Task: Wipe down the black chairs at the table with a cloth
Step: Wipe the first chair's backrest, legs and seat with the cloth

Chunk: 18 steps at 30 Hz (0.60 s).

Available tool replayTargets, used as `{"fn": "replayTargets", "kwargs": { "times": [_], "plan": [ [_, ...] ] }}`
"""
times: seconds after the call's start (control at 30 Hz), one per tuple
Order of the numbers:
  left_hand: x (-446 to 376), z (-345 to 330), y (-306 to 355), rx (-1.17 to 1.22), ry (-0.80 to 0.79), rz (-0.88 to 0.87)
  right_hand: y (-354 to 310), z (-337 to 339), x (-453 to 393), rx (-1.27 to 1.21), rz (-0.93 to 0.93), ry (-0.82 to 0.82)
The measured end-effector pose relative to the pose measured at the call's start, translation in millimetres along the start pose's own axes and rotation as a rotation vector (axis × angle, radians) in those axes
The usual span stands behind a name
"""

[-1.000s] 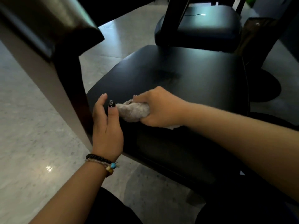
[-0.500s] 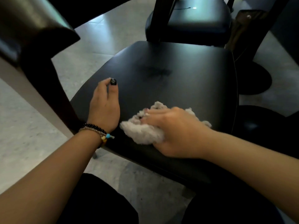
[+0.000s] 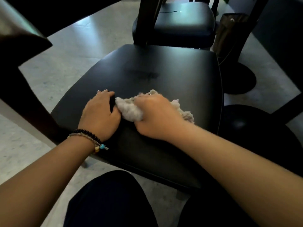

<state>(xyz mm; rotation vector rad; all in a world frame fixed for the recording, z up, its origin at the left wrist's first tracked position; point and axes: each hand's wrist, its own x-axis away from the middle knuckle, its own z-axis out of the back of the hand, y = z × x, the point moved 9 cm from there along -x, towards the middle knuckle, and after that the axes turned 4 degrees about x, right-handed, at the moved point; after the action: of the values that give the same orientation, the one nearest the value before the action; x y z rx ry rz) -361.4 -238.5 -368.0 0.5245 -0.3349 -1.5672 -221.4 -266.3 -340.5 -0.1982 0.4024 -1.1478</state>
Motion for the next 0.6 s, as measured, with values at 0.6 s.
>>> {"fn": "replayTargets", "kwargs": {
  "times": [0.6],
  "plan": [
    [-38,-21,25,-0.011,-0.010,-0.040,49,0,-68,0.149,-0.178,0.071]
  ]
}}
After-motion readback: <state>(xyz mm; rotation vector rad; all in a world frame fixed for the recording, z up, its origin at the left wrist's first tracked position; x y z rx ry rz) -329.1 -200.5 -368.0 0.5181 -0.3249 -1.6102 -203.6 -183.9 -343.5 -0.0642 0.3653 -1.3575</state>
